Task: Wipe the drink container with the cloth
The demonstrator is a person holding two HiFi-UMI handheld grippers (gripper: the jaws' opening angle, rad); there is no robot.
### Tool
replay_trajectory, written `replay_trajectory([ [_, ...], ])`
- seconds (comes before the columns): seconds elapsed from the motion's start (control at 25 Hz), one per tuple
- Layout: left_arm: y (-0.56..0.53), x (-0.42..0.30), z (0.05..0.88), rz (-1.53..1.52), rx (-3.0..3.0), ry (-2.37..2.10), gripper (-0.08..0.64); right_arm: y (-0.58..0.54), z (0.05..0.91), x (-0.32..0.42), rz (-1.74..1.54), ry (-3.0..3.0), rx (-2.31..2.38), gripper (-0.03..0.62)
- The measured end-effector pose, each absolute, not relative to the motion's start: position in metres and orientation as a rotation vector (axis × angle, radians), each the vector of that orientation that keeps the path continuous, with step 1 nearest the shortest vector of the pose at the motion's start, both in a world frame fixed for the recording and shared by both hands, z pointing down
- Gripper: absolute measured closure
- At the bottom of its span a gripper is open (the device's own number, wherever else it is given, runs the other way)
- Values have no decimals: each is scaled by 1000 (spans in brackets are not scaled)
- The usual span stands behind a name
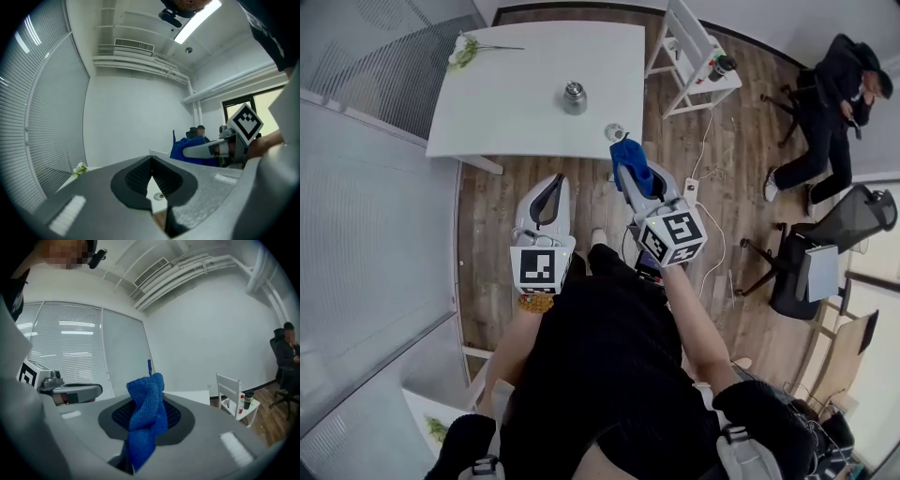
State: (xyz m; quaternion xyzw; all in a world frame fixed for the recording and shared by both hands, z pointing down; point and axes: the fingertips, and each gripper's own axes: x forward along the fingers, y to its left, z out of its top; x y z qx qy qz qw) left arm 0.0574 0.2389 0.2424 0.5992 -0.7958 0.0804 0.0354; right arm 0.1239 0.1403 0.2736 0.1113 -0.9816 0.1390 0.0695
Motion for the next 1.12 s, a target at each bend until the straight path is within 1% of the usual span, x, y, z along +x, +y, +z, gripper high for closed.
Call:
replay_trajectory([
  [0.16, 214, 40, 252, 264, 1818, -2420, 557, 111, 291, 107, 556, -2886, 291, 502],
  [0.28, 198, 19, 264, 271, 1817, -2401, 557, 94, 305, 87, 584, -2842, 279, 499],
  [0.6, 143, -50, 299, 255, 1875, -2304, 557, 56, 324, 11, 729, -2799, 178, 494],
  [0.84, 88, -113, 323, 271, 1997, -2228, 557, 9, 338, -46, 749, -2755, 167, 500],
  [1.12, 50, -152, 367, 250, 2049, -2057, 547, -45, 367, -93, 1051, -2685, 186, 495],
])
